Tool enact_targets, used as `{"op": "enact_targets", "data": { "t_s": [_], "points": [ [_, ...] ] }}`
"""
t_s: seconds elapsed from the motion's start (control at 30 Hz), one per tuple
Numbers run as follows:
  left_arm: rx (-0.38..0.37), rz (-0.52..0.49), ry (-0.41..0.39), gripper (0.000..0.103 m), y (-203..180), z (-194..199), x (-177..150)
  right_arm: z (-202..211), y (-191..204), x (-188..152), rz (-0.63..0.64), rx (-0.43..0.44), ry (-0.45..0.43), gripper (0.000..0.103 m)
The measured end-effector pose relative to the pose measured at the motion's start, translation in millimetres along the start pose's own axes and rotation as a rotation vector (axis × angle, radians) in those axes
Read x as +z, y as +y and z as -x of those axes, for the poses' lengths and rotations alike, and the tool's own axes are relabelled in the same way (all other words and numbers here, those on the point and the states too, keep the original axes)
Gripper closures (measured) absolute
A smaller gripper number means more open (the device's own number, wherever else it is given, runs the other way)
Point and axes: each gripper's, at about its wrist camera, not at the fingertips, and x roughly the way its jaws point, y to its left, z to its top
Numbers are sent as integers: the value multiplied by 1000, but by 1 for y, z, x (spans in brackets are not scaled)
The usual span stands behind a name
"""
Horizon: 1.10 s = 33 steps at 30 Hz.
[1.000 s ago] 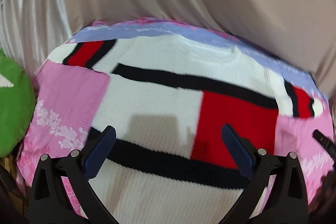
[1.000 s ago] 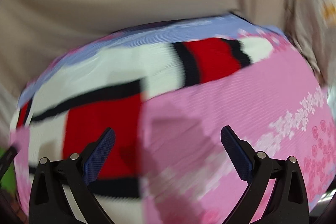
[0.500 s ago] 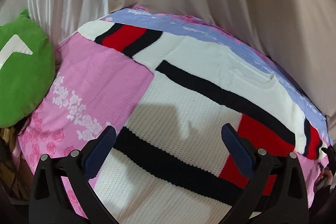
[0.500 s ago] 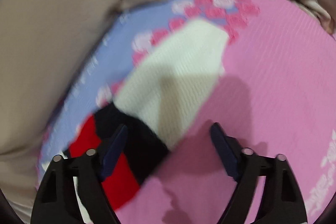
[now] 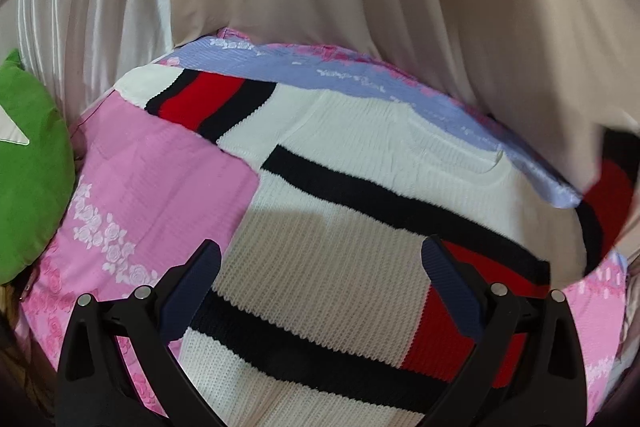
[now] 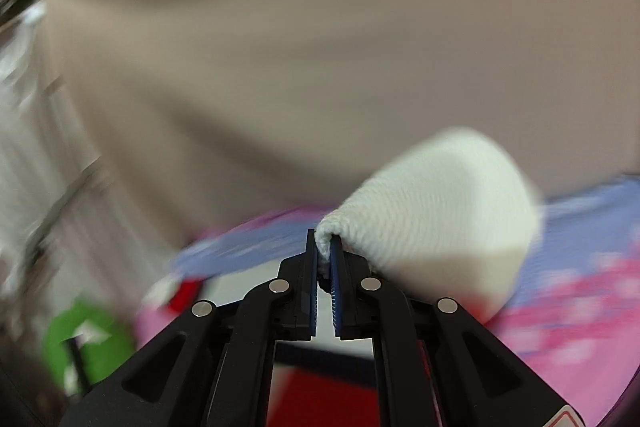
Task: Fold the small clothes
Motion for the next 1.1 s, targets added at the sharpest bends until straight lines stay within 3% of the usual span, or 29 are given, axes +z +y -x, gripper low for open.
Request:
{"op": "enact_targets", "data": {
  "t_s": [0.07, 0.13, 0.23, 0.27, 0.3, 0.43, 0.57, 0.67, 0.73, 0.8, 0.87, 0.9, 0.93, 0.97, 1.0, 1.03, 1.1],
  "points": [
    [-16, 20, -7, 5, 9, 4, 1, -47, 44, -16, 64, 41, 103, 84],
    [-41, 44, -4, 5, 20, 7, 3, -93, 85, -47, 159, -14, 199, 76],
    [-78, 83, -5, 5, 42, 11, 9, -103, 101, -83, 132, -32, 271, 73],
    [-90, 100, -9, 5, 50, 9, 11, -93, 98, -96, 87, -34, 276, 63],
    [-107, 115, 0, 5, 57, 5, 15, -84, 87, -102, 65, -56, 280, 59],
    [-199, 154, 70, 5, 65, -28, 35, -56, 28, -150, -16, -290, 330, 59],
    [-303, 108, 112, 5, 40, -75, 73, -28, -18, -170, -170, -463, 329, 58],
    [-302, 38, 158, 5, 9, -124, 94, -26, -31, -170, -165, -576, 325, 51],
    [-254, -4, 201, 5, -5, -154, 97, -35, -38, -170, -158, -621, 335, 50],
    [-238, 3, 258, 20, -12, -183, 95, -50, -51, -172, -153, -669, 361, 50],
    [-252, 26, 325, 53, -15, -205, 89, -60, -67, -177, -158, -696, 388, 50],
    [-267, 41, 345, 62, -15, -209, 85, -66, -77, -177, -161, -704, 400, 50],
    [-283, 60, 365, 79, -13, -215, 81, -70, -83, -177, -162, -708, 403, 50],
    [-285, 75, 371, 92, -14, -218, 79, -73, -86, -175, -164, -707, 400, 59],
    [-286, 74, 361, 96, -15, -216, 78, -75, -91, -171, -175, -692, 386, 67],
    [-291, 66, 336, 98, -18, -211, 80, -74, -96, -166, -189, -677, 366, 89],
    [-311, 59, 290, 99, -20, -199, 86, -55, -99, -146, -233, -665, 261, 90]
  ]
}}
